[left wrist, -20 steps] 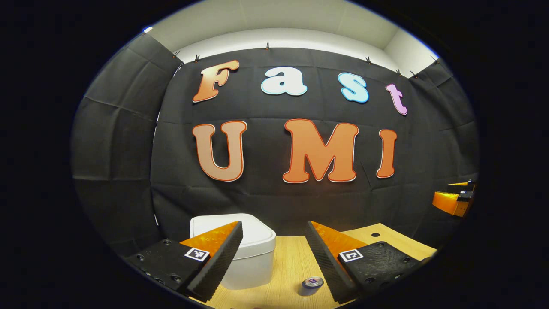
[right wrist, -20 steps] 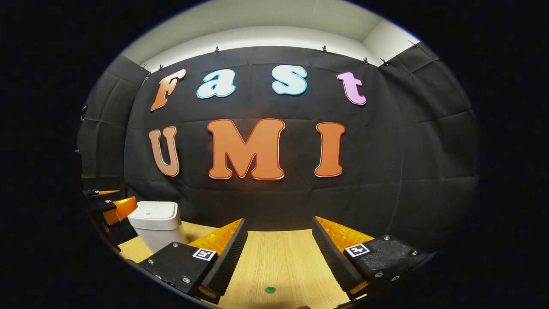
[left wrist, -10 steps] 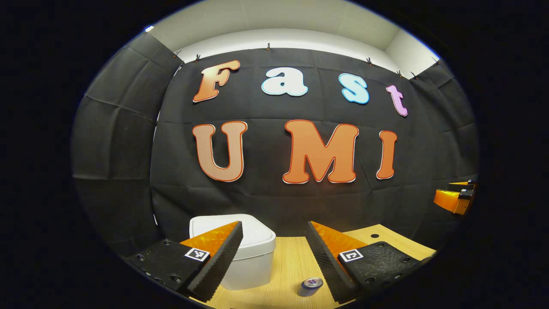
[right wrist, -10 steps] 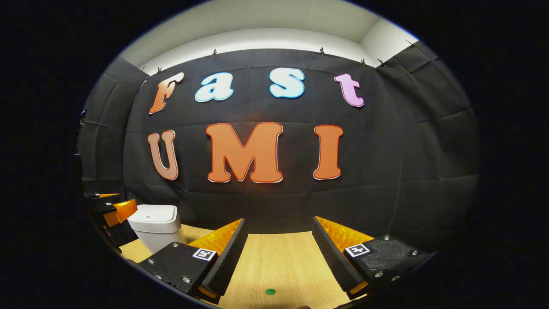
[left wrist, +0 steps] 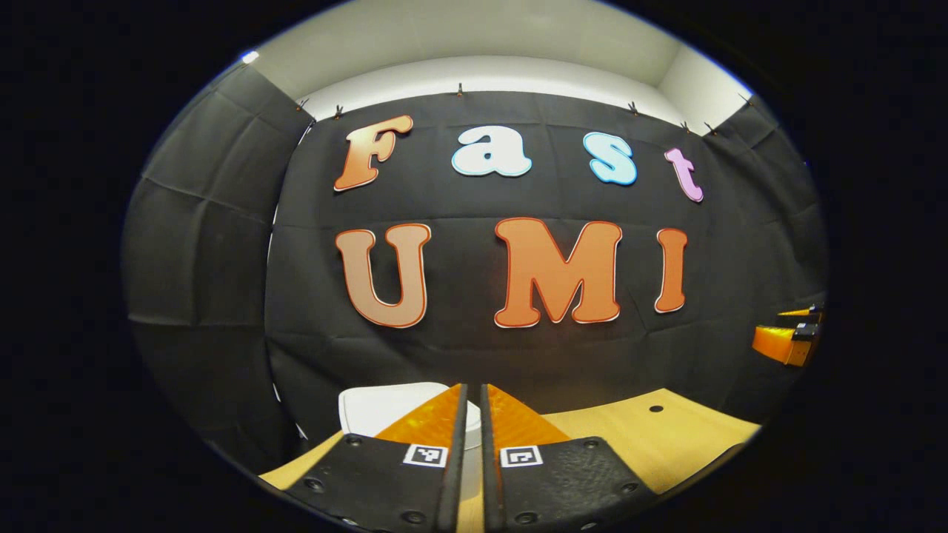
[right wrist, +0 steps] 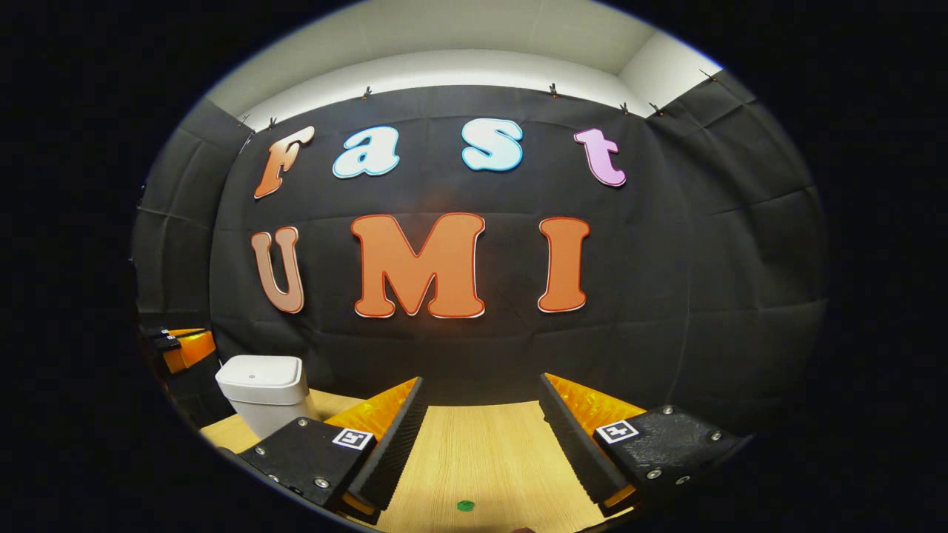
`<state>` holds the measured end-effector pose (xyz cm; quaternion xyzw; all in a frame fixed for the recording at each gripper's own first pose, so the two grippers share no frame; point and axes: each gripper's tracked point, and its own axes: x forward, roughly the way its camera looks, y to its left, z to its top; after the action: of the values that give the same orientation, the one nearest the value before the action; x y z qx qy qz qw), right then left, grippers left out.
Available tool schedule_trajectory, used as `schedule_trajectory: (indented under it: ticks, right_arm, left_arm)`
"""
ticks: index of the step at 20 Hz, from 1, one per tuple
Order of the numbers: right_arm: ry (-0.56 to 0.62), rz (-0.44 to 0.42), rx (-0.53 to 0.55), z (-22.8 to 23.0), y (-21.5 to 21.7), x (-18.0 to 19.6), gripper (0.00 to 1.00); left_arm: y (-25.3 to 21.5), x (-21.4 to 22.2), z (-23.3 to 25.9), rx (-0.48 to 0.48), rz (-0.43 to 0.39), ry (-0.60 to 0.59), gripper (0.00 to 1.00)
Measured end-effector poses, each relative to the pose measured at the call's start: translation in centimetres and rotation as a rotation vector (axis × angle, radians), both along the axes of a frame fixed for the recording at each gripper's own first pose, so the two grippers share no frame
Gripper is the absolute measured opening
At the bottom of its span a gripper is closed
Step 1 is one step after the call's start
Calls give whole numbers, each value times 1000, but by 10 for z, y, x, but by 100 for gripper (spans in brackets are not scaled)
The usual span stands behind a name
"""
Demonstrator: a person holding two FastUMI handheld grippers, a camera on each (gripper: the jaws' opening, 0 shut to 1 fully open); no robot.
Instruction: Press the lid of the desktop garbage bin to open it, pick up the crumpled paper on the desktop and throw it into the bin, then pick up the pop can on the desktop and drop it into the bin, and finally close the garbage bin lid.
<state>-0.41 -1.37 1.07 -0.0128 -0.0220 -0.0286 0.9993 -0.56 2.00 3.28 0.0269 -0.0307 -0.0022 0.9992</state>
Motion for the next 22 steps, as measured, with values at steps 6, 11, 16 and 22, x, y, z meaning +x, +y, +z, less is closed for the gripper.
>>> schedule_trajectory:
  ticks: [6, 11, 16, 22]
  right_arm:
    - [14, 5, -5, -3, 3, 4, 93]
    - [39, 11, 5, -11, 5, 11, 93]
    - [44, 22, -5, -14, 10, 18, 93]
    - [100, 38, -14, -34, 14, 23, 94]
  left_arm:
    - [-1, 14, -15, 10, -46, 103, 0]
    - [16, 38, -23, -60, -68, 239, 0]
    - [52, 74, -28, -37, -40, 305, 0]
    - [73, 119, -67, -41, -53, 434, 0]
